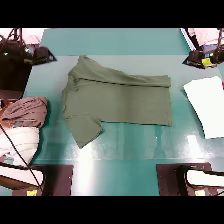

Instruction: Fold the shirts.

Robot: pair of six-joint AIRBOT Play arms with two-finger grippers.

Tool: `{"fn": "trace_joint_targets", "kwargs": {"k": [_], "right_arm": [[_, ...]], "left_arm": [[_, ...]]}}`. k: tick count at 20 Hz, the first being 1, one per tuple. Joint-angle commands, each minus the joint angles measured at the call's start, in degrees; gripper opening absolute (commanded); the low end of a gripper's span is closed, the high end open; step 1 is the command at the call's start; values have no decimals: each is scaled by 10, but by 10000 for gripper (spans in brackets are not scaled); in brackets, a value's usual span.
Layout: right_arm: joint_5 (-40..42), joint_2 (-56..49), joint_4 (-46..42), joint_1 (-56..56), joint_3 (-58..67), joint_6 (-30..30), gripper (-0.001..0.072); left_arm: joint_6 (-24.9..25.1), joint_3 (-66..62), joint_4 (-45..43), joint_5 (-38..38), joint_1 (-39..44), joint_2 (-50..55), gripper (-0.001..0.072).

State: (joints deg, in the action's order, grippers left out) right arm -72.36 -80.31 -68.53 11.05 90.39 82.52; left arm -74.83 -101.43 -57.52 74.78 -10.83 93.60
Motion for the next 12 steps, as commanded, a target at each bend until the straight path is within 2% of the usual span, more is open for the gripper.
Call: {"fn": "trace_joint_targets", "kwargs": {"k": [1, 3, 7, 12], "right_arm": [[-109, 55, 0, 1, -51, -25, 302], [-94, 102, 6, 1, -127, -25, 302], [-75, 178, 57, 5, -252, -28, 302], [-67, 222, 75, 5, -308, -31, 302]], "left_arm": [[-1, 92, 0, 82, -34, -28, 481], [19, 219, 0, 61, -34, -74, 480], [51, 469, -2, -37, -34, -172, 481], [79, 575, 15, -78, -34, -189, 481]]}}
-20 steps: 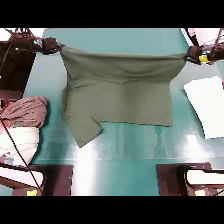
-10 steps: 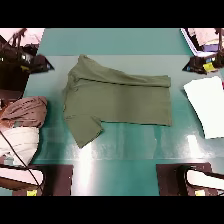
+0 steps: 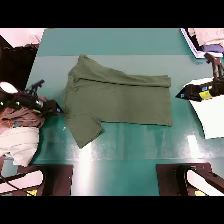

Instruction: Fold the shirts.

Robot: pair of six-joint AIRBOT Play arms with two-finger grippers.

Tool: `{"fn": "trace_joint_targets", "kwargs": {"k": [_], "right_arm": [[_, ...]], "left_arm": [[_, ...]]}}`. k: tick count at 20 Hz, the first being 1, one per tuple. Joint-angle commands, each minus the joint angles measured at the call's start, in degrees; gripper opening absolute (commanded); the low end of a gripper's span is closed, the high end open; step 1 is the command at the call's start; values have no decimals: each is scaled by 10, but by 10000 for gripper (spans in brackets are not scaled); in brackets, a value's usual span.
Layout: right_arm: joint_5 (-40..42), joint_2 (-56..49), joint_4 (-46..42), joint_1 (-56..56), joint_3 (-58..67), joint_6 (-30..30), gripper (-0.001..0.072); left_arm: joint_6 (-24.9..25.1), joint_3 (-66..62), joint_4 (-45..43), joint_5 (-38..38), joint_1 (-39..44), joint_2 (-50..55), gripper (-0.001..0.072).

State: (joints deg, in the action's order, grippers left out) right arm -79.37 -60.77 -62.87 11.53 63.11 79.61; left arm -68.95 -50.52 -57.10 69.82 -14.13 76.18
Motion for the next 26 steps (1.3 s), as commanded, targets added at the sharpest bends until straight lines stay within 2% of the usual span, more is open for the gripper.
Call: {"fn": "trace_joint_targets", "kwargs": {"k": [1, 8, 9, 10, 11, 13, 16, 17, 19, 23, 26], "right_arm": [[3, 30, 18, 0, -36, -2, 302], [-5, 29, 14, 1, -35, -2, 302], [-9, 29, 12, 7, -36, -2, 303], [-14, 29, 12, 16, -36, -2, 303], [-19, 29, 12, 28, -36, -2, 303], [-26, 29, 12, 62, -42, -2, 304], [-18, 27, 13, 123, -110, -14, 315], [-5, 22, 14, 141, -142, -20, 353], [24, -5, 15, 160, -193, -22, 359], [79, -74, 68, 159, -245, -56, 358], [101, -103, 78, 134, -242, -58, 358]], "left_arm": [[20, 71, 18, -36, -1, -16, 480], [23, 70, 76, -104, 38, -15, 478], [14, 67, 76, -106, 38, -15, 403], [17, 62, 76, -103, 38, -15, 164], [19, 56, 76, -101, 38, -15, 60], [21, 36, 76, -87, 38, -15, 24], [34, 1, 76, -54, 38, -15, 24], [34, -9, 76, -42, 38, -15, 24], [34, -20, 79, -31, 38, -15, 24], [34, -20, 80, -30, 38, -15, 24], [34, -20, 81, -29, 38, -15, 24]]}}
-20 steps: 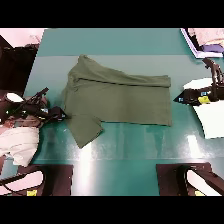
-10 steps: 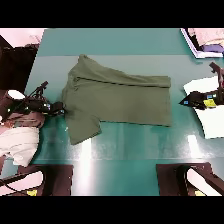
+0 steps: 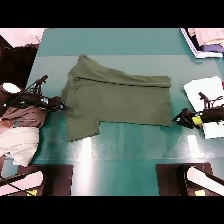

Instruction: Fold the shirts.

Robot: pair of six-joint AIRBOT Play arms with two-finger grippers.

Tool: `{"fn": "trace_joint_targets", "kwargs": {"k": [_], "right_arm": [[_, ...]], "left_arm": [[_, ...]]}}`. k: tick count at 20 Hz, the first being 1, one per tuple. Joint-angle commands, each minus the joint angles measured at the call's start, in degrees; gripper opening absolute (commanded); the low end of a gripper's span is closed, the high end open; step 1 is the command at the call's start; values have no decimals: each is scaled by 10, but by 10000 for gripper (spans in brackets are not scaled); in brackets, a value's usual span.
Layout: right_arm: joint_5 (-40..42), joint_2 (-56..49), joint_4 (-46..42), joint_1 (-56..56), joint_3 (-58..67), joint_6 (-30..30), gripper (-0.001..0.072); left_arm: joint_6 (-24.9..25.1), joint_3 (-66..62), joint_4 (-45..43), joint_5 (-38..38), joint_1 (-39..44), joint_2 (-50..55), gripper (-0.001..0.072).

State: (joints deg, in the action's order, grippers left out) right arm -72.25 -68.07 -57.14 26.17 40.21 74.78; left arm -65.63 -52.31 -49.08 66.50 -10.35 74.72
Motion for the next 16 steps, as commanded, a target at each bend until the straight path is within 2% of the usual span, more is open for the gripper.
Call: {"fn": "trace_joint_targets", "kwargs": {"k": [1, 6, 7, 8, 9, 10, 13, 16], "right_arm": [[33, -37, 20, -25, -8, -9, 356], [32, -51, 15, -70, 0, -9, 333], [28, -51, 14, -70, 0, -9, 296], [22, -50, 14, -70, 0, -9, 232], [16, -50, 14, -70, 0, -11, 92], [14, -50, 16, -70, 0, -24, 14], [18, -16, 17, -70, 9, -39, 13], [16, 56, 23, -70, 95, -29, 12]], "left_arm": [[1, -2, 0, 4, 0, 0, 24], [1, -2, 0, 12, 0, 0, 24], [1, -2, 0, 15, 0, 0, 24], [1, -2, 0, 17, 0, 0, 24], [1, -2, 0, 19, 0, 0, 23], [0, -2, 0, 20, 0, -1, 23], [-2, -24, -6, 14, -2, -26, 22], [-17, -133, -6, -3, -2, -86, 22]]}}
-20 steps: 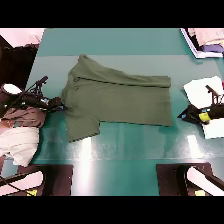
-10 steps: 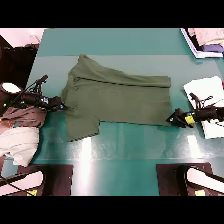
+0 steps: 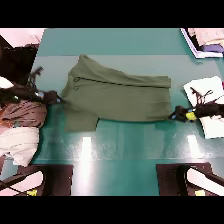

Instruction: Fold the shirts.

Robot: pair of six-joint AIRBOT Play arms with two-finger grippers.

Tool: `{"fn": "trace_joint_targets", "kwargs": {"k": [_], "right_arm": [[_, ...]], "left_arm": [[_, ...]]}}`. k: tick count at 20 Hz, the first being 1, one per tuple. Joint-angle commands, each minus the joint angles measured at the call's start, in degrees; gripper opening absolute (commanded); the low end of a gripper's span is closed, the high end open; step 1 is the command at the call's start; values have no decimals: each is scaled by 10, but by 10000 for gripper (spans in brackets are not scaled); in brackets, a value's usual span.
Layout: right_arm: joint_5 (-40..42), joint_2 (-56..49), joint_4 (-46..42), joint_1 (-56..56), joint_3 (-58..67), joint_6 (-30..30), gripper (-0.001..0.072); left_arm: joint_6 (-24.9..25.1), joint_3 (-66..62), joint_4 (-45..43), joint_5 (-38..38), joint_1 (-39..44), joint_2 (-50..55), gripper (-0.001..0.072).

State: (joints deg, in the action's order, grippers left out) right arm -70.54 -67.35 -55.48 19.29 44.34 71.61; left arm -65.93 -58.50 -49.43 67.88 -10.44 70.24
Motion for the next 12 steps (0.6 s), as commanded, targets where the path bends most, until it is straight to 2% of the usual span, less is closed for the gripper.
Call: {"fn": "trace_joint_targets", "kwargs": {"k": [1, 6, 12], "right_arm": [[0, 71, 6, -1, 98, 8, 13], [45, 163, 4, -1, 366, 26, 12], [67, 209, -24, -1, 634, 36, 12]], "left_arm": [[-14, -120, -3, -19, -1, -61, 23], [-30, -414, -3, -19, -1, -131, 24], [-46, -710, 9, -46, -1, -143, 23]]}}
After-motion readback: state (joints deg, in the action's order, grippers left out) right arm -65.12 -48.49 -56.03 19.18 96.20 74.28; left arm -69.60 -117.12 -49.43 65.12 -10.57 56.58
